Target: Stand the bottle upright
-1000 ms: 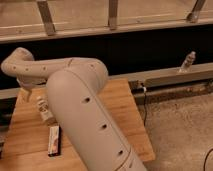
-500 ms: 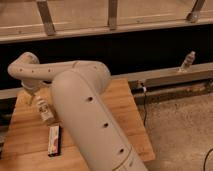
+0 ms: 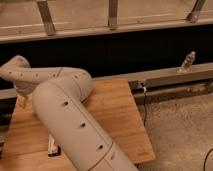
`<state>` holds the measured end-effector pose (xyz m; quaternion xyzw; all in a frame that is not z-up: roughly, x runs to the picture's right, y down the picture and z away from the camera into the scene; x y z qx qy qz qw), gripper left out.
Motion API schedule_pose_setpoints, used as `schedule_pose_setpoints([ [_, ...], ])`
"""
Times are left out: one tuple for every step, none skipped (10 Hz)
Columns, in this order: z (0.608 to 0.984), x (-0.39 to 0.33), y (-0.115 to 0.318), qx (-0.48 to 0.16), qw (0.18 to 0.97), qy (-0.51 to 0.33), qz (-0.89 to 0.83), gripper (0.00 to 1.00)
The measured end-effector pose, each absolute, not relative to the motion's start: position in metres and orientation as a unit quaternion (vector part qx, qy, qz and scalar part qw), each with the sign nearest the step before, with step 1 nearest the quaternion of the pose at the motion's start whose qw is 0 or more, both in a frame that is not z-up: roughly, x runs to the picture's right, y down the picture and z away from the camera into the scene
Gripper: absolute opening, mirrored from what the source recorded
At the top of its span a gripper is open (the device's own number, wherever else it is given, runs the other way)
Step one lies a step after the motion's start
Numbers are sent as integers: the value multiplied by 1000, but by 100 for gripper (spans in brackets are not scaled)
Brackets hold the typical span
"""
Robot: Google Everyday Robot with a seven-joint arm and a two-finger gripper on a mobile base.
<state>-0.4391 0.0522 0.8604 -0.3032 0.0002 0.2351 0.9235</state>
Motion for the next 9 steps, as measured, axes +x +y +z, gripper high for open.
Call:
schedule_pose_setpoints([
  [861, -438, 51, -303, 923, 1, 236, 80],
  [861, -438, 51, -302, 924, 1, 236, 80],
  [861, -439, 52, -303, 923, 1, 236, 80],
  [863, -439, 55, -310, 920, 7, 239, 80],
  [871, -436, 61, -318, 916, 13, 244, 80],
  [879, -427, 67, -324, 910, 23, 257, 80],
  [887, -417, 71, -329, 904, 31, 270, 80],
  [891, -409, 73, -333, 899, 37, 282, 80],
  [893, -401, 78, -339, 894, 42, 290, 80],
])
